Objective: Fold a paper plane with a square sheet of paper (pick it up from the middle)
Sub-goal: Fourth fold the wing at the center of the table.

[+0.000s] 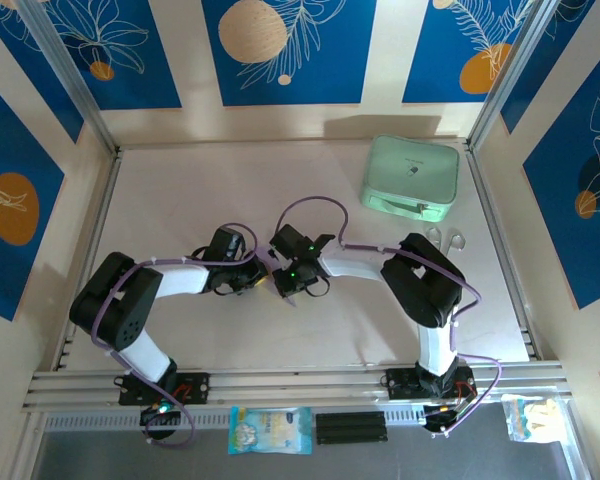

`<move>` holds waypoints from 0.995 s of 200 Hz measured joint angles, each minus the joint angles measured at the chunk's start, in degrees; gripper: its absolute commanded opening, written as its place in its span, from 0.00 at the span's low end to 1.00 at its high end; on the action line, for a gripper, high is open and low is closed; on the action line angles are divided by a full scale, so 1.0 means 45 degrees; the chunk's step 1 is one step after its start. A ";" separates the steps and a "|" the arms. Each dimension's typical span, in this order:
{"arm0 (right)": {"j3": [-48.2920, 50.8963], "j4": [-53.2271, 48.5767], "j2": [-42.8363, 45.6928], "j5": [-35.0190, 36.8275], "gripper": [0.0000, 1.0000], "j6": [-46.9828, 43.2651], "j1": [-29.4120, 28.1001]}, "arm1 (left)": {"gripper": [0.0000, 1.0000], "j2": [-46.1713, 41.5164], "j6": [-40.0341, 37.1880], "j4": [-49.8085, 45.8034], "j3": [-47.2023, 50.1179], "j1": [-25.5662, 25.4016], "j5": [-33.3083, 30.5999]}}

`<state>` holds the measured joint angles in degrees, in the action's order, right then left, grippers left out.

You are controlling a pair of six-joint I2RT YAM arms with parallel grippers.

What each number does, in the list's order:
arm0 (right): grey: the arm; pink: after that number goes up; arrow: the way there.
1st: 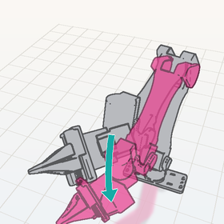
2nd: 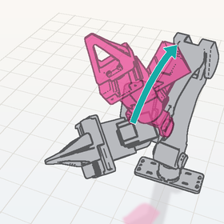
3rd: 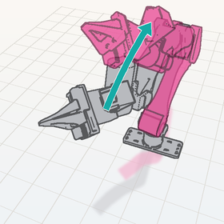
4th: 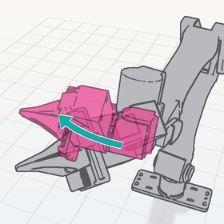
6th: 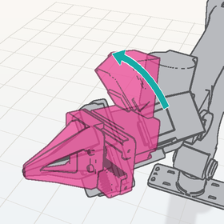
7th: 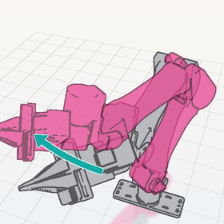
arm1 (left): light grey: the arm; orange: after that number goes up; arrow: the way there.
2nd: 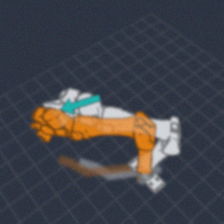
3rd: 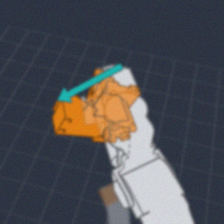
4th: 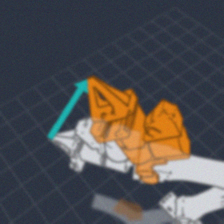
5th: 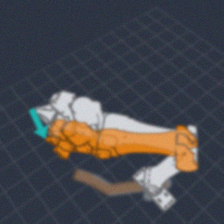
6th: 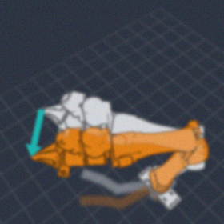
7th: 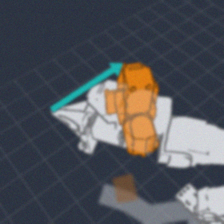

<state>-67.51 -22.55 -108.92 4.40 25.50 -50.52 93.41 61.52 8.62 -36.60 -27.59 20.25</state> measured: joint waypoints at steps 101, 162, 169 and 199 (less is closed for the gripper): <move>0.1025 0.1336 0.0423 -0.1676 0.09 0.0816 0.1010 | 0.00 -0.0015 0.0034 0.0034 0.0029 0.0000 -0.0053; 0.2288 0.3439 0.0432 -0.4201 0.09 0.1515 0.2050 | 0.01 -0.0015 0.0034 0.0073 0.0044 0.0000 -0.0053; 0.2390 0.3619 0.0432 -0.4420 0.09 0.1593 0.2147 | 0.01 -0.0015 0.0034 0.0073 0.0044 0.0000 -0.0053; 0.2817 0.4405 0.0432 -0.5265 0.09 0.1914 0.2521 | 0.01 -0.0015 0.0034 0.0073 0.0044 0.0000 -0.0053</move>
<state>-54.83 -2.72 -106.98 -19.29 34.11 -39.18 93.34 61.67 8.95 -36.40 -27.59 20.01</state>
